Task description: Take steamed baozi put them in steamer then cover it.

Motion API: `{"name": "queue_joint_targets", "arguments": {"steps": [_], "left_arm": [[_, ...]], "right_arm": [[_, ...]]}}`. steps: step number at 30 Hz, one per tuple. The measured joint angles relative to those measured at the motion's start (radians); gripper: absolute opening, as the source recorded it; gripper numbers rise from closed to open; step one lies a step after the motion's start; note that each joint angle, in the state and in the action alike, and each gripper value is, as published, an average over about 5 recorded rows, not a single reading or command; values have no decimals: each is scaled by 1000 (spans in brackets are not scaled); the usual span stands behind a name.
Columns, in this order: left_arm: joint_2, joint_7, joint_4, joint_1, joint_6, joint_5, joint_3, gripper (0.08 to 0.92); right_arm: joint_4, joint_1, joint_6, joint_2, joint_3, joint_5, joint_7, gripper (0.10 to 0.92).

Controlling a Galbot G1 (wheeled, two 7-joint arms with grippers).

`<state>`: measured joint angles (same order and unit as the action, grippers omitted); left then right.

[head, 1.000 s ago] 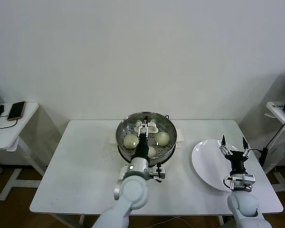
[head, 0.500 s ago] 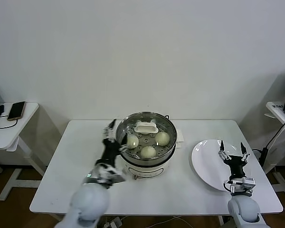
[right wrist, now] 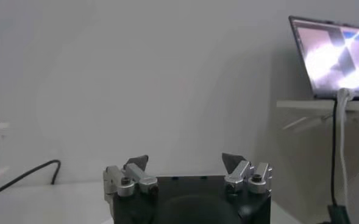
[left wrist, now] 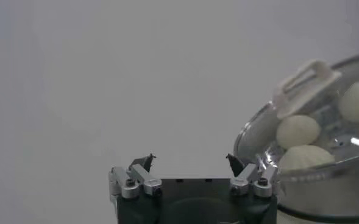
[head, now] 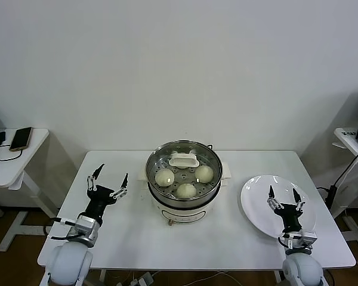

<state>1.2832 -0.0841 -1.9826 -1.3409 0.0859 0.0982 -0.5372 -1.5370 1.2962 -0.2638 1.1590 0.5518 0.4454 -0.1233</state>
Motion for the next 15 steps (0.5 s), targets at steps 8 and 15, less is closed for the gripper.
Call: {"name": "queue_joint_targets", "arguments": {"steps": [8,15], "left_arm": [[2,6,19,-39,-60,-141,-44,823],[-4,10,20,-57,-85,-198,-58,823]], "right_arm": [[-9,18,4,9,-12,4,9,823],[-18,23,5,18,-11,7,13,823]]}}
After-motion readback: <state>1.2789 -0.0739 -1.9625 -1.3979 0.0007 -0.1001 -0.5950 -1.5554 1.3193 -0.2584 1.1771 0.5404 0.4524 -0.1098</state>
